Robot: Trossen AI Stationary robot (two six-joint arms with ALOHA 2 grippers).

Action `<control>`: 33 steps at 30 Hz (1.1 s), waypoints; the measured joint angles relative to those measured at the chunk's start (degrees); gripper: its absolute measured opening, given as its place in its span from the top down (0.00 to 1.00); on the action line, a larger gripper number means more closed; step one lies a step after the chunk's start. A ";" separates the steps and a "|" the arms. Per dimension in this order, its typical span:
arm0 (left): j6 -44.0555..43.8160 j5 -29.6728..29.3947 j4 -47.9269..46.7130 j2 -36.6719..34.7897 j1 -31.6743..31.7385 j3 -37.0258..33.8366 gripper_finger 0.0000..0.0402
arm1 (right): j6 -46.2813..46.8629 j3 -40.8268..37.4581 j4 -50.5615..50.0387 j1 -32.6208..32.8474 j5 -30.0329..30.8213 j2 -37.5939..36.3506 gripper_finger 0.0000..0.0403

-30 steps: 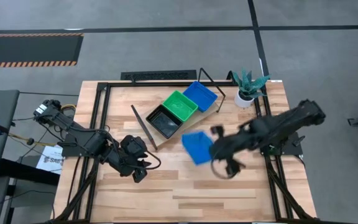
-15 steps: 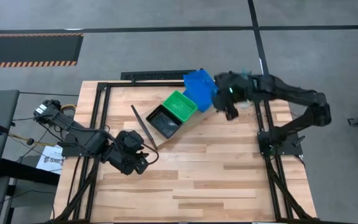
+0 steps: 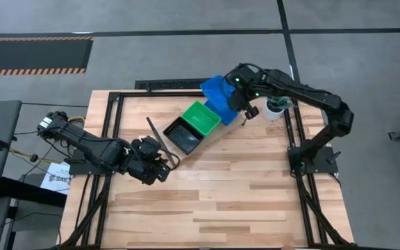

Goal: Stack baskets on shelf by color
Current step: Stack the blue bin on top of the other blue bins on the shelf

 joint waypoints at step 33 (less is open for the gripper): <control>0.02 -2.54 -0.02 0.00 0.56 0.00 0.59 | -6.61 -0.02 -3.76 -1.87 -0.85 9.09 0.83</control>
